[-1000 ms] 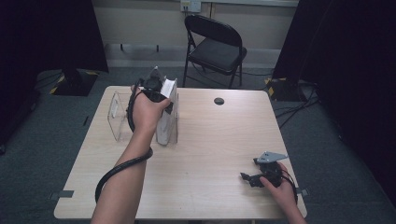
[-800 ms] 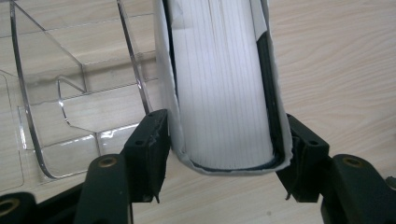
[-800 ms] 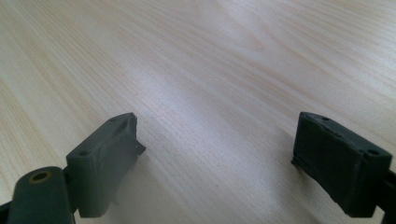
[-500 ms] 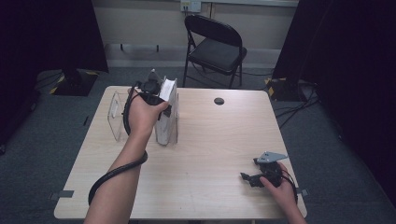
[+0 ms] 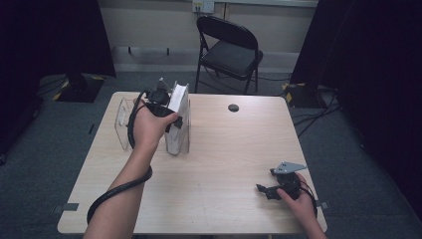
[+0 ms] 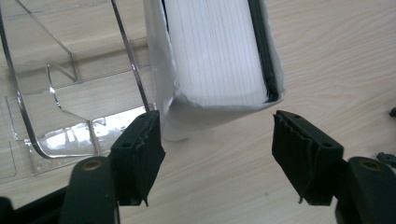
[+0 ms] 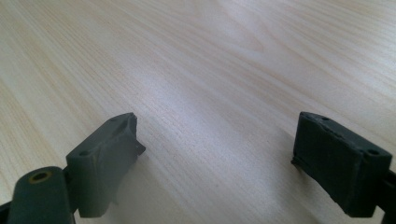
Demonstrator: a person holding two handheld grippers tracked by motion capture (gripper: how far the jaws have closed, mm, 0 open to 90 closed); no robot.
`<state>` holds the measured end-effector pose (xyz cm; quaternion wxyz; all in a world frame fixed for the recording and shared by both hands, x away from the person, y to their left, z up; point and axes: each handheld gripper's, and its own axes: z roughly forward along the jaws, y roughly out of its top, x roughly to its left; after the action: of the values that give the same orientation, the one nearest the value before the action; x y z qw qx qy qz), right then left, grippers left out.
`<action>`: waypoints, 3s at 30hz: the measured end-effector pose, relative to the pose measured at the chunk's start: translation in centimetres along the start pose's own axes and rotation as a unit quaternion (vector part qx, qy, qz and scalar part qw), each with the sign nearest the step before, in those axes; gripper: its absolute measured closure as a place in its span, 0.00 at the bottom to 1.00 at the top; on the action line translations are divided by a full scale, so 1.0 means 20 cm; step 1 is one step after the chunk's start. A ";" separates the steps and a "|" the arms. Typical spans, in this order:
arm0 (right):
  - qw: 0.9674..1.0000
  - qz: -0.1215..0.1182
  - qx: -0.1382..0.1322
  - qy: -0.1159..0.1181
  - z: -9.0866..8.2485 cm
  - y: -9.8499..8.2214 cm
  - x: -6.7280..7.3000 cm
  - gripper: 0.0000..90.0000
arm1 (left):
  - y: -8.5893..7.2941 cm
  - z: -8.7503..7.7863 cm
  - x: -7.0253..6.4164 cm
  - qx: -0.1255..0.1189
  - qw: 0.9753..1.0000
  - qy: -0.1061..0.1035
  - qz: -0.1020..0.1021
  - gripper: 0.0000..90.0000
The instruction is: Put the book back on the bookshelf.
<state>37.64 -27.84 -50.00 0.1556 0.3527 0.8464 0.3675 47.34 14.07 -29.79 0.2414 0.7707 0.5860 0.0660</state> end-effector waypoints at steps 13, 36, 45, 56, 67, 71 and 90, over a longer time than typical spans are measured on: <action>1.000 0.000 -0.001 -0.001 0.00 0.00 0.00 0.14 | -0.06 0.02 0.00 -0.010 1.000 -0.012 0.026 0.24; 1.000 0.001 0.000 -0.001 0.00 0.00 0.00 0.14 | -0.16 0.07 -0.04 -0.002 0.996 -0.044 0.074 0.18; 1.000 0.000 -0.001 -0.001 0.00 0.00 0.00 0.14 | -0.19 0.08 -0.07 -0.007 0.994 -0.063 0.087 0.18; 1.000 0.001 0.000 -0.001 0.00 0.00 0.00 0.14 | -0.23 0.11 -0.13 -0.009 0.992 -0.080 0.100 0.18; 1.000 0.001 0.000 0.000 0.00 0.00 0.00 0.14 | -0.26 0.16 -0.18 -0.011 0.989 -0.094 0.113 0.18; 1.000 0.000 0.000 0.000 0.00 0.00 0.00 0.14 | -0.28 0.18 -0.20 -0.010 0.988 -0.100 0.119 0.18; 1.000 0.001 0.000 0.000 0.00 0.00 0.00 0.14 | -0.34 0.27 -0.27 -0.011 0.983 -0.120 0.136 0.18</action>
<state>37.63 -27.82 -50.00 0.1551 0.3538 0.8461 0.3673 41.78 8.81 -36.65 0.3069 0.8429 0.4417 0.0120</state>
